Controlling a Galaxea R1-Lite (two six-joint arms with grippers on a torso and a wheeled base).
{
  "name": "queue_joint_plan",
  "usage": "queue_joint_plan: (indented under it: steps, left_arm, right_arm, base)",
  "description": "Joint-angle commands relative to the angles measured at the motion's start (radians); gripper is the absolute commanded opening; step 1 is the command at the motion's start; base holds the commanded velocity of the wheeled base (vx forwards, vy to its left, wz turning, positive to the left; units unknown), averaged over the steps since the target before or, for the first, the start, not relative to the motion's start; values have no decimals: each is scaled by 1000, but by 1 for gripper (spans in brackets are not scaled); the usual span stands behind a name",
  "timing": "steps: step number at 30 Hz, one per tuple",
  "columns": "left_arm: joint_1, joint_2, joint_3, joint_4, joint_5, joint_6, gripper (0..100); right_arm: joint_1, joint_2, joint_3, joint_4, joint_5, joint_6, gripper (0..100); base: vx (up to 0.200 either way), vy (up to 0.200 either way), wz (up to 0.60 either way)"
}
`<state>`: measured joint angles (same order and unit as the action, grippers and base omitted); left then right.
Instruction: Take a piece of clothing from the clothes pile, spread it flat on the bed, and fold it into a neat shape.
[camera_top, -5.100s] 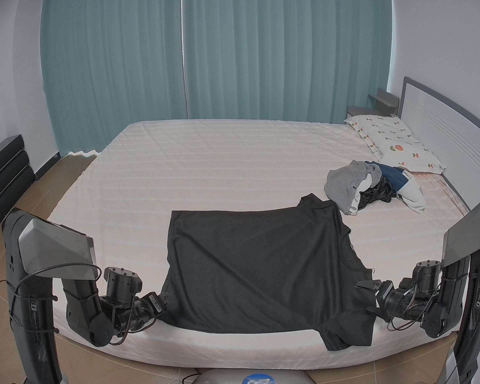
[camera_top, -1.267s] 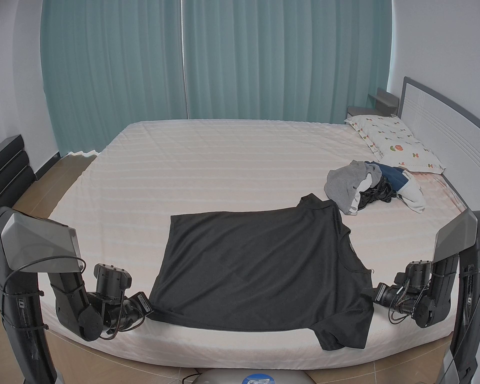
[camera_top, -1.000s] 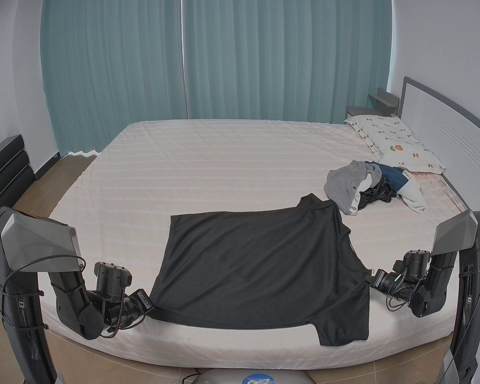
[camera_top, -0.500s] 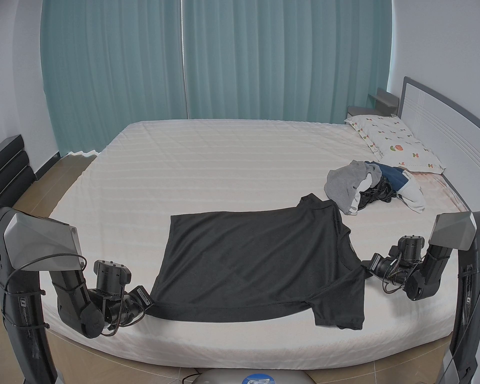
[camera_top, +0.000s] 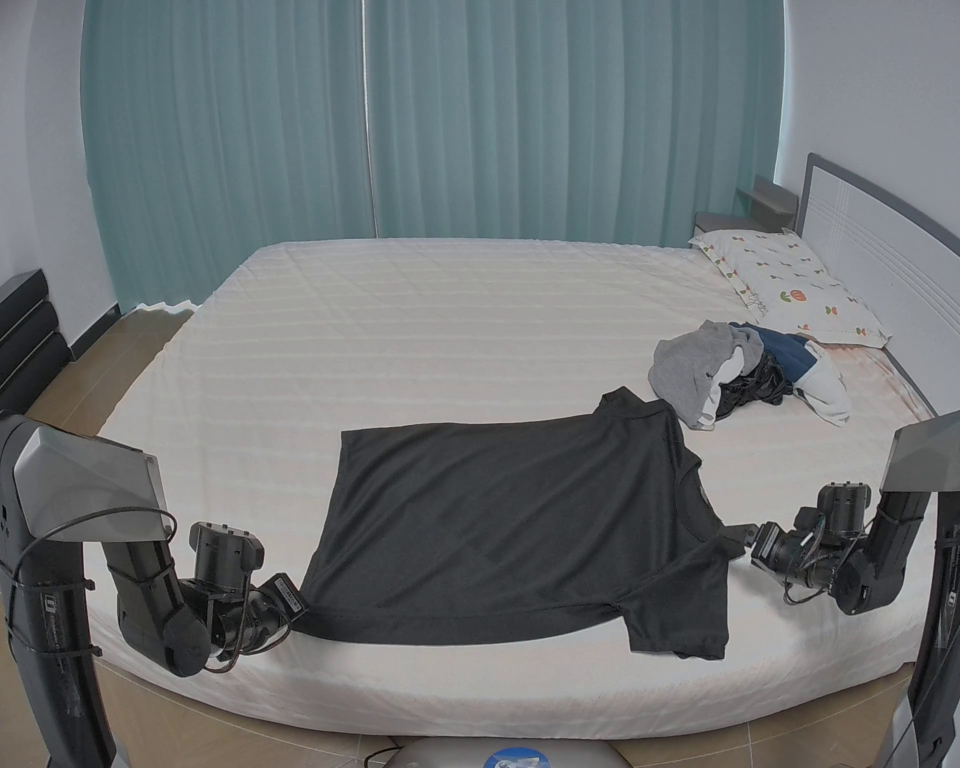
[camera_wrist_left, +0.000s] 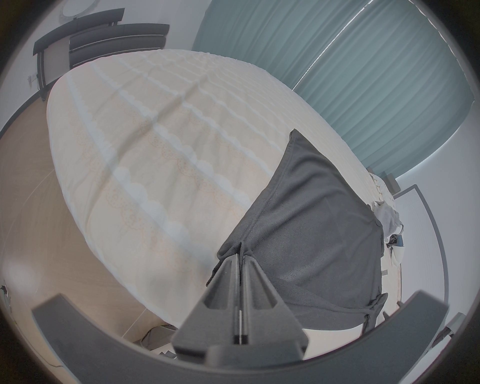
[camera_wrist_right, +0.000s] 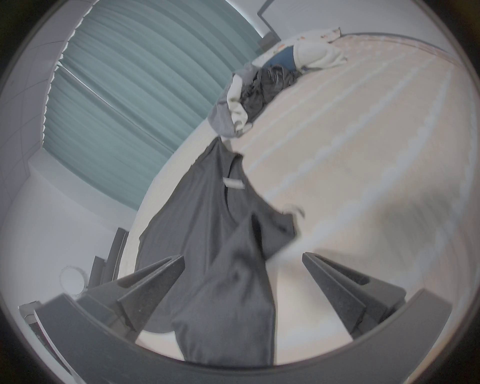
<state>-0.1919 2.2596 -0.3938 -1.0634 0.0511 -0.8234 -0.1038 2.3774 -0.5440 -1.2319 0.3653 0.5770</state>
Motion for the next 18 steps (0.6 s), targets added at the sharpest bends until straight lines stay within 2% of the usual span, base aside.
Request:
queue_joint_plan:
  steps: [1,4,7,9,10,18]
  left_arm:
    - [0,0,1,0,1,0,0]
    - [0,-2,3,0,1,1,0]
    - [0,0,4,0,1,1,0]
    - [0,0,4,0,1,1,0]
    - [0,2,3,-1,0,1,0]
    - [0,0,3,-1,0,1,0]
  right_arm:
    - [47,-116,240,-38,72,-34,100]
    - [92,-98,305,-46,61,-60,100]
    - [104,-64,329,-46,32,-101,100]
    - [104,-64,329,-46,32,-101,100]
    - [111,-37,342,-78,-5,-111,100]
    - [145,20,351,-179,-22,-91,100]
  base:
    - [0,0,0]
    - [0,0,0]
    - [0,0,0]
    - [0,0,0]
    - [0,0,0]
    - [0,0,0]
